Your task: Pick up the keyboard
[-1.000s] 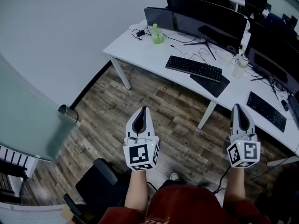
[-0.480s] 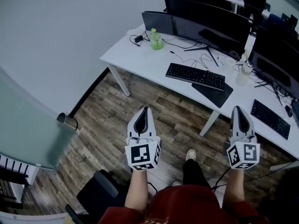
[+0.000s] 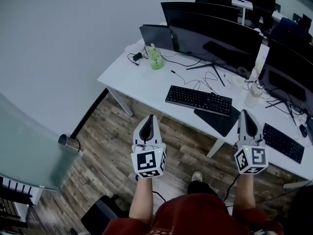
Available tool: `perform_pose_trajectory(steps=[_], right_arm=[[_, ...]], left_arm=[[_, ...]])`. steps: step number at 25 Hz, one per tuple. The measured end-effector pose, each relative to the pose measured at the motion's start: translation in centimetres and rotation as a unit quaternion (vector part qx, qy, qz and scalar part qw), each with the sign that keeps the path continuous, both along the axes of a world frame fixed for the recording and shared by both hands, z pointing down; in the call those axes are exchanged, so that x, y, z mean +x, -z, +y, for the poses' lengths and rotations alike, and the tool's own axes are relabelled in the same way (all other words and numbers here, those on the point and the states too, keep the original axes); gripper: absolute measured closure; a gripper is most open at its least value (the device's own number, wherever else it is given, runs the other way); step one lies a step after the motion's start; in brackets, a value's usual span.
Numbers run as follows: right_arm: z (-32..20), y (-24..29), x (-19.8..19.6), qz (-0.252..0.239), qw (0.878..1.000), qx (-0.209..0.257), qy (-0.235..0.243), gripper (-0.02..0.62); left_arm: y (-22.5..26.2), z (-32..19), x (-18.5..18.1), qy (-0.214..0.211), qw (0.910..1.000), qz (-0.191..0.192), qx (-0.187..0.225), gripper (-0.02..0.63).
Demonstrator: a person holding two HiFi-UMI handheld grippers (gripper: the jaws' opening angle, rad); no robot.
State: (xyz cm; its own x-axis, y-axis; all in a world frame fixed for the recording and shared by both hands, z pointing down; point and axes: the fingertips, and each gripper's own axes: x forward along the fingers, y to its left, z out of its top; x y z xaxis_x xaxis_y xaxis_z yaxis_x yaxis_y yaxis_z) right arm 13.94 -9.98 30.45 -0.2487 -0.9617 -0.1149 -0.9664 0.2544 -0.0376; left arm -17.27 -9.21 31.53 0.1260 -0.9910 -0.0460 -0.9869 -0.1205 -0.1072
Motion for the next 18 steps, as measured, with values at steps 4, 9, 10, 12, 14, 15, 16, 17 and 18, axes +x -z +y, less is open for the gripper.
perform_pose_trajectory(steps=[4, 9, 10, 12, 14, 15, 16, 17, 18], right_arm=[[-4.0, 0.4, 1.2, -0.003, 1.0, 0.003, -0.002, 0.597], [-7.9, -0.6, 3.1, -0.004, 1.0, -0.008, -0.01, 0.597], [-8.6, -0.7, 3.4, -0.004, 1.0, -0.01, -0.011, 0.597], [-10.0, -0.9, 4.2, -0.005, 1.0, -0.01, -0.013, 0.597], [-11.3, -1.2, 4.9, -0.007, 1.0, -0.013, -0.015, 0.597], [-11.9, -1.4, 5.2, -0.008, 1.0, -0.015, -0.016, 0.597], [-12.4, -1.7, 5.4, -0.009, 1.0, -0.018, -0.016, 0.597], [-12.9, -1.9, 5.6, -0.01, 1.0, -0.019, -0.017, 0.597], [-13.4, -2.1, 5.8, -0.011, 1.0, -0.021, -0.017, 0.597]], left_arm=[[0.9, -4.0, 1.1, -0.001, 1.0, 0.002, 0.005, 0.6], [0.6, -8.5, 2.7, -0.004, 1.0, -0.004, -0.003, 0.6], [0.5, -9.3, 3.1, -0.005, 1.0, -0.005, -0.005, 0.6], [0.2, -10.8, 3.7, -0.008, 0.9999, -0.007, -0.009, 0.6], [-0.2, -12.2, 4.2, -0.007, 0.9998, -0.009, -0.016, 0.6], [-0.5, -12.8, 4.3, -0.005, 0.9997, -0.011, -0.021, 0.6], [-0.8, -13.3, 4.5, -0.004, 0.9995, -0.014, -0.026, 0.599], [-1.0, -13.7, 4.6, -0.002, 0.9994, -0.018, -0.031, 0.6], [-1.2, -14.2, 4.8, -0.001, 0.9991, -0.022, -0.035, 0.6]])
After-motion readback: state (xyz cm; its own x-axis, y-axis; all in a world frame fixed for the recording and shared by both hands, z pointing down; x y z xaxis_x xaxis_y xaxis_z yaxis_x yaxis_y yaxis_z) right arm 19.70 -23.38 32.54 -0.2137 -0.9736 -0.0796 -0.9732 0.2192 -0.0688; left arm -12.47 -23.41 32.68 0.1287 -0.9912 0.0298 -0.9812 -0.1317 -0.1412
